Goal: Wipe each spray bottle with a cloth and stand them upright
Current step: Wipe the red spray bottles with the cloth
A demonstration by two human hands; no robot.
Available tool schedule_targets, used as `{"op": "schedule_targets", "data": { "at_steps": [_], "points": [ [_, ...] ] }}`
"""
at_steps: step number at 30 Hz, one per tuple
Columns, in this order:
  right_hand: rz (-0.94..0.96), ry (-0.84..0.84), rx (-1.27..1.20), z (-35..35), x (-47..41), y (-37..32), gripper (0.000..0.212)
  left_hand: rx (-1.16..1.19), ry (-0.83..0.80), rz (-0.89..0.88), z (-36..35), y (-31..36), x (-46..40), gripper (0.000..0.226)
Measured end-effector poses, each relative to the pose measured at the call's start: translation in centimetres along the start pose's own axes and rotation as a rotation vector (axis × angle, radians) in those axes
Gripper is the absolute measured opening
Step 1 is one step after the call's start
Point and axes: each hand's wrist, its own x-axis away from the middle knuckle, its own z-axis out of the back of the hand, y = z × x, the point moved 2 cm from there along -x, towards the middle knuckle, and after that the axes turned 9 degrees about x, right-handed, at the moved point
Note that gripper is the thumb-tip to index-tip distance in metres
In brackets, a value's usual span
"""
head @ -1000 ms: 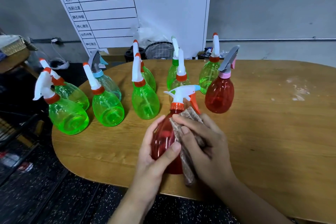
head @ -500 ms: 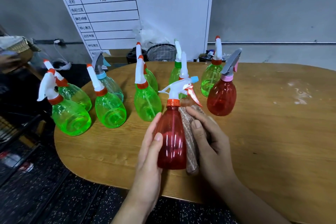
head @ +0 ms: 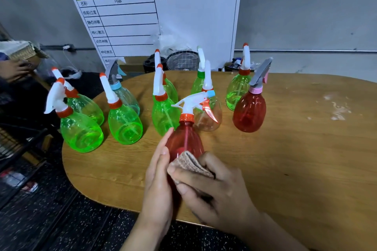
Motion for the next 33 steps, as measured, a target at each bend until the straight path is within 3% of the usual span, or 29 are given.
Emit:
{"op": "schedule_targets", "data": {
  "at_steps": [5, 10, 14, 20, 22, 25, 29, 33],
  "points": [
    [-0.249, 0.111, -0.076, 0.7, -0.4, 1.7, 0.032, -0.053, -0.054, -0.019, -0.2, -0.5, 0.0, 0.036],
    [-0.442, 0.137, -0.157, 1.1, -0.9, 3.1, 0.033, -0.183, -0.14, -0.052, -0.2, -1.3, 0.2, 0.042],
    [-0.354, 0.085, -0.093, 0.8, -0.6, 2.5, 0.032, -0.164, -0.11, -0.019, 0.1, -1.4, 0.0, 0.041],
    [0.033, -0.033, 0.042, -0.5, 0.1, 0.1, 0.027, 0.032, 0.025, 0.028, 0.3, -0.4, -0.2, 0.041],
    [0.08, -0.014, 0.092, -0.6, 0.1, 0.1, 0.025, 0.054, 0.026, 0.049, 0.2, -0.5, -0.2, 0.042],
    [-0.062, 0.026, 0.027, 0.1, -0.2, 1.1, 0.027, -0.048, 0.009, 0.013, 0.2, -0.8, -0.3, 0.035],
    [-0.334, 0.102, -0.056, 1.1, -0.6, 3.3, 0.03, -0.183, -0.108, -0.026, -0.5, -1.2, 0.2, 0.042],
    [-0.389, 0.115, -0.079, 0.8, -0.5, 3.2, 0.031, -0.183, -0.112, -0.034, -0.3, -1.4, 0.3, 0.042]
  ]
}}
